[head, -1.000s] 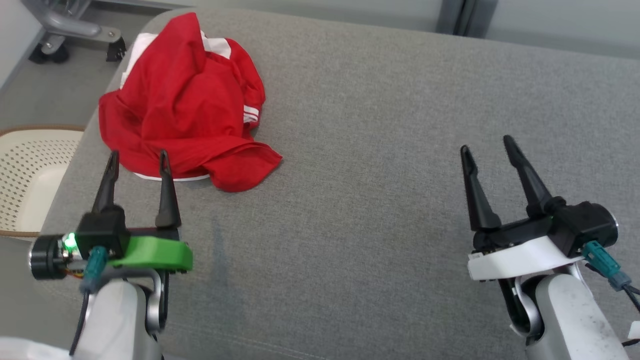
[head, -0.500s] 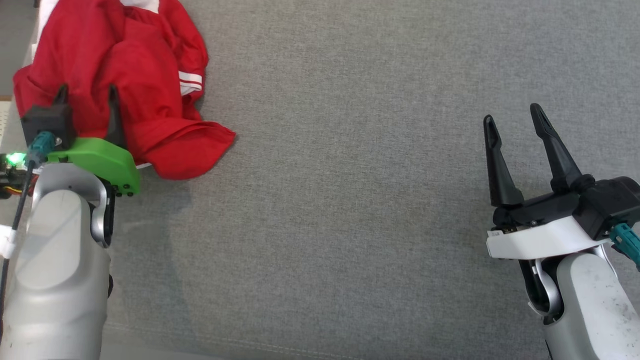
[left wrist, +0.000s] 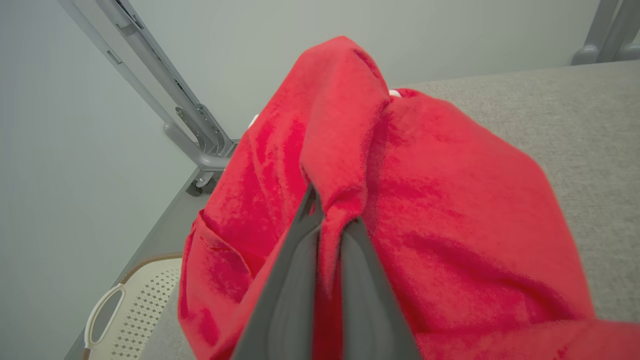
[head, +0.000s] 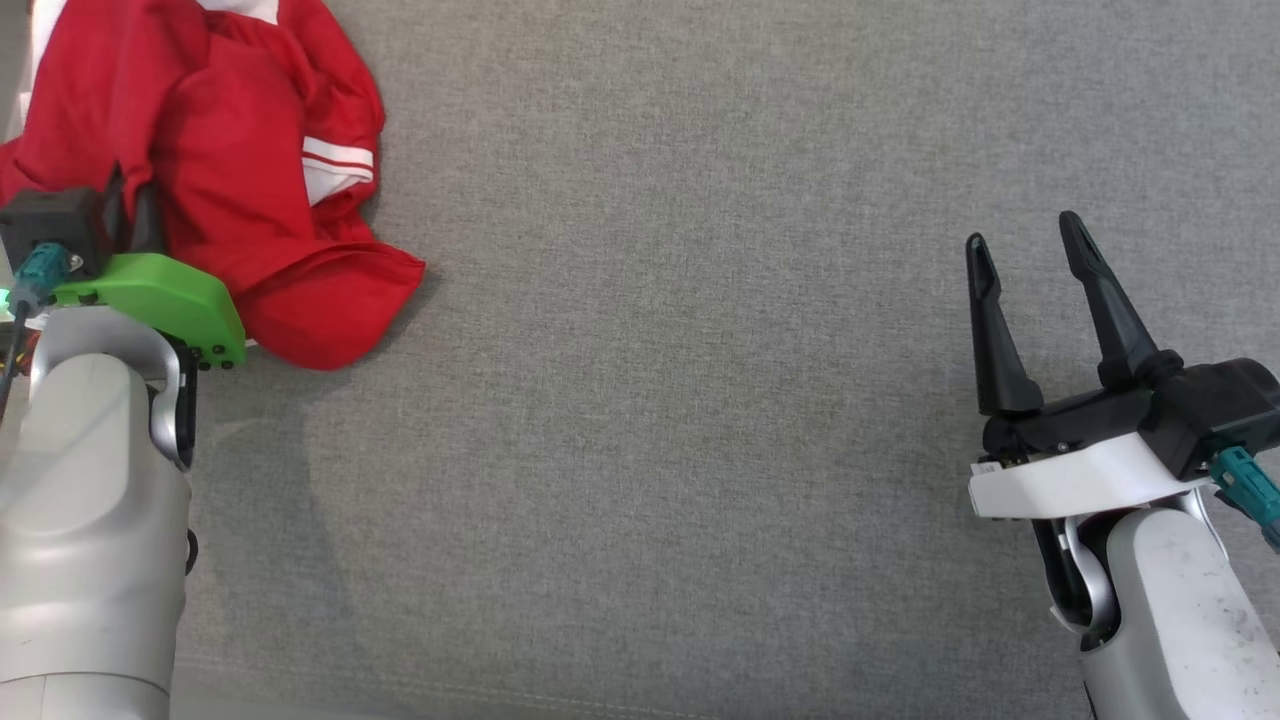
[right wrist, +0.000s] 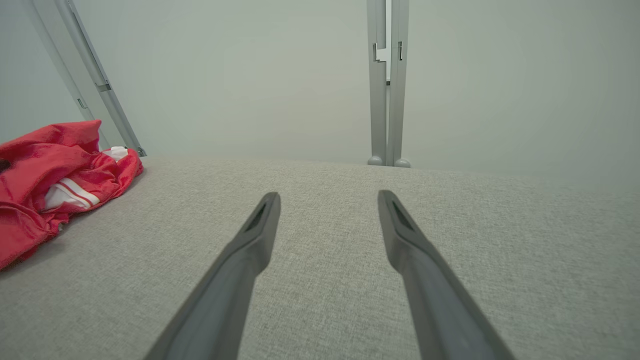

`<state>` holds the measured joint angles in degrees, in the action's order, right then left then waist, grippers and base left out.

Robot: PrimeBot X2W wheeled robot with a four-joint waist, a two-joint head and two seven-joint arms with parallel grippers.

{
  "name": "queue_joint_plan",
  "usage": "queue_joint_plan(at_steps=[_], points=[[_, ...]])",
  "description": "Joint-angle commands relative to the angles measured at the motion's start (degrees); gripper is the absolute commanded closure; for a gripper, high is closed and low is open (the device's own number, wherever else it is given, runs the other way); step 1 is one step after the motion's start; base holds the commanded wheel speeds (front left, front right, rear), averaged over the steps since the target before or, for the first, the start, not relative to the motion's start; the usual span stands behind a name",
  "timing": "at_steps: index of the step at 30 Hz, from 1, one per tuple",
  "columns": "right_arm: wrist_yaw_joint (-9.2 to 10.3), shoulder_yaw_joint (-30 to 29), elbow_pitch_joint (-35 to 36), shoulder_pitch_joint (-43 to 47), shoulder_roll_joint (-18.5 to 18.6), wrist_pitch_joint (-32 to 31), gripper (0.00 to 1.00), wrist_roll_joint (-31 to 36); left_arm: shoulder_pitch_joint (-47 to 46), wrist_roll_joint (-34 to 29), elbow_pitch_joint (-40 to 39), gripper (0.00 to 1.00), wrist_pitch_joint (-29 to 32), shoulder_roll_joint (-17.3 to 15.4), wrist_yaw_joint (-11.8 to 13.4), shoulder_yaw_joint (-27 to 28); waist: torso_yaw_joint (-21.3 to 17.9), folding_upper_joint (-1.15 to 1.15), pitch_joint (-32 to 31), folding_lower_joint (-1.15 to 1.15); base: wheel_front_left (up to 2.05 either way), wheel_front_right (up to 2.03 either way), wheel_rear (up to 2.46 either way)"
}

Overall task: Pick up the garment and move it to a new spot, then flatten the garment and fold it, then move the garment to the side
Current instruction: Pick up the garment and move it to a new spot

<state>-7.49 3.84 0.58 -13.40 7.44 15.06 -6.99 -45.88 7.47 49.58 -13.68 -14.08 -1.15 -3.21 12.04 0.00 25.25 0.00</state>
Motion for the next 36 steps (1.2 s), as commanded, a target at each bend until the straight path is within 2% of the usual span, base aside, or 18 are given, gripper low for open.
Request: queue_joint_plan(at_steps=[1,7,15,20,27,31,36], points=[[-0.01,0.11,-0.4,0.32,-0.35,0.18,0.0,0.0,-0.19,-0.06,-1.12,1.0,-0.77,-0.76,0.16,0.05,0.43,0.0,-2.0,0.0,0.0,0.0,0.0],[-0.01,-0.25,-1.66,1.25,-1.96,0.18,0.0,0.03,2.41,-0.54,-9.35,1.0,-1.51,-2.32,0.4,0.27,0.59,0.0,-7.02,0.0,0.0,0.0,0.0],[-0.01,-0.32,-3.06,2.55,-3.9,0.18,0.0,-0.58,7.05,-2.21,-27.76,1.0,-1.51,-4.16,0.81,-0.51,-0.33,0.0,-12.35,0.0,0.0,0.0,0.0],[-0.01,-0.1,-3.21,2.6,-4.28,0.18,0.0,-1.02,9.59,-2.6,-37.18,1.0,1.64,-4.34,0.38,-1.91,-2.19,0.0,-13.72,0.0,0.0,0.0,0.0],[-0.01,-0.4,-2.92,1.47,-4.49,0.18,0.0,-2.2,11.49,-3.31,-48.38,1.0,7.56,-3.59,-0.32,-5.5,-6.89,0.0,-13.18,0.0,0.0,0.0,0.0],[-0.01,-0.07,-2.83,0.84,-4.51,0.18,0.0,-3.45,11.37,-3.81,-50.92,1.0,10.14,-2.75,-0.71,-7.8,-10.71,0.0,-12.26,0.0,0.0,0.0,0.0],[-0.01,0.05,-2.64,-0.58,-4.53,0.18,0.0,-4.93,9.1,-4.64,-50.33,1.0,11.42,-0.42,-0.57,-11.07,-16.27,0.0,-10.25,0.0,0.0,0.0,0.0]])
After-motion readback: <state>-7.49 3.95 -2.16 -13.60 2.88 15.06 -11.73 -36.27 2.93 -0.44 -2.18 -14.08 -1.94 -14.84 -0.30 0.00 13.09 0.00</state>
